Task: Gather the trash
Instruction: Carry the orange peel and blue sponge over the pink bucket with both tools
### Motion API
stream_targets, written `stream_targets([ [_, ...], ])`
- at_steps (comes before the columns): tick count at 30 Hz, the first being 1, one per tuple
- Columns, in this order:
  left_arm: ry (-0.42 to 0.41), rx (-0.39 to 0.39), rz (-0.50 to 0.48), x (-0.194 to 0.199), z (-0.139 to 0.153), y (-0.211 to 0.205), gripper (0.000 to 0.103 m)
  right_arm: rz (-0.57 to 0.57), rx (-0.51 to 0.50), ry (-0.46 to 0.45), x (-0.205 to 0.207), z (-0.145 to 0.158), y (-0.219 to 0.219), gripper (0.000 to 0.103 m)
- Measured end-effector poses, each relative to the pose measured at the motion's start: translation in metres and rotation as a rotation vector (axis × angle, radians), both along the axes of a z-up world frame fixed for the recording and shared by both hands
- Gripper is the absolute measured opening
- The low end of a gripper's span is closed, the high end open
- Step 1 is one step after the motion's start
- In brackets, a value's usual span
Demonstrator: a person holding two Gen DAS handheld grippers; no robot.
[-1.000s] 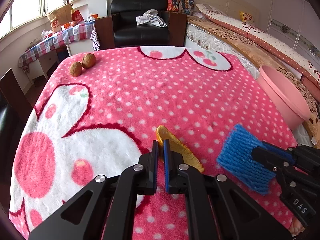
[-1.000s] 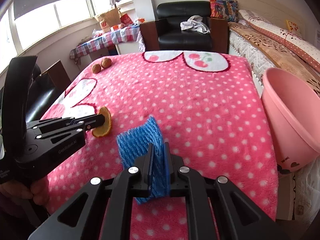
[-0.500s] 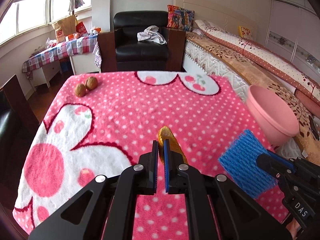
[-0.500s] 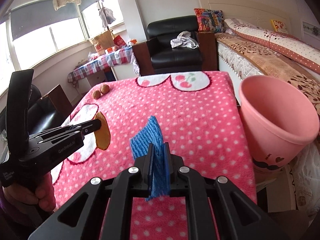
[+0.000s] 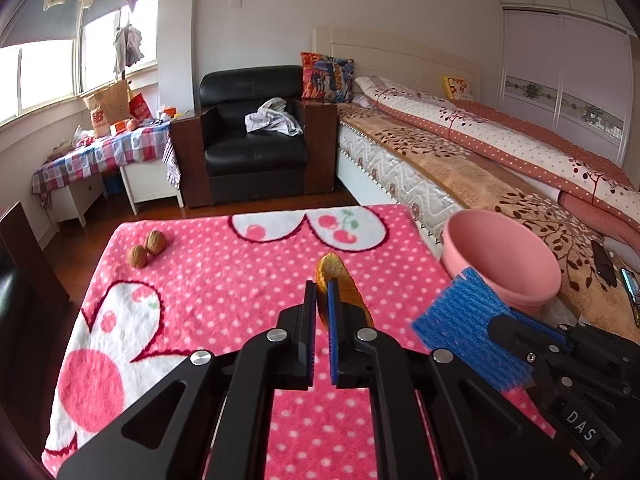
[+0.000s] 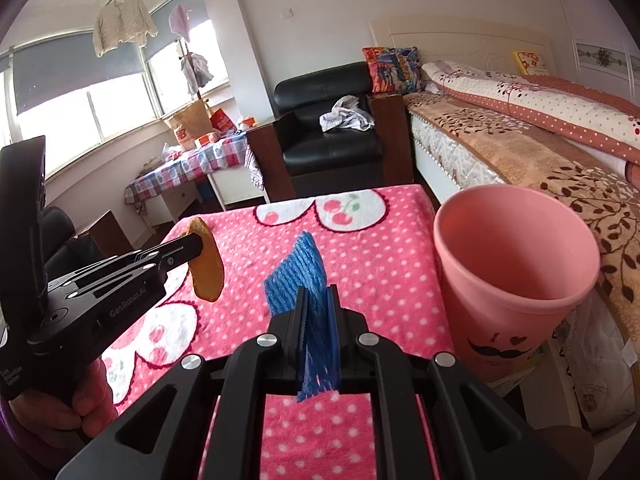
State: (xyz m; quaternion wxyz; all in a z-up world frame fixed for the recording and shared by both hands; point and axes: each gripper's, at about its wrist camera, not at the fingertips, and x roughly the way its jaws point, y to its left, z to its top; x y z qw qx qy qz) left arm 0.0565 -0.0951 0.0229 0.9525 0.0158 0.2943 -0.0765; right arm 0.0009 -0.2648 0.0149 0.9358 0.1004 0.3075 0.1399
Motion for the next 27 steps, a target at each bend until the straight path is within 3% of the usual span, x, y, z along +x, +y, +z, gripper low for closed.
stream_targets([
  [15, -0.051, 0.003, -0.085, 0.007, 0.019, -0.042, 0.004, -0.113, 0.024, -0.056, 0.001, 0.026, -0.036, 0.009],
  [27, -0.059, 0.015, -0.132, 0.02, 0.024, -0.072, 0.004, -0.185, 0.05, -0.069, 0.006, 0.029, -0.066, 0.009],
])
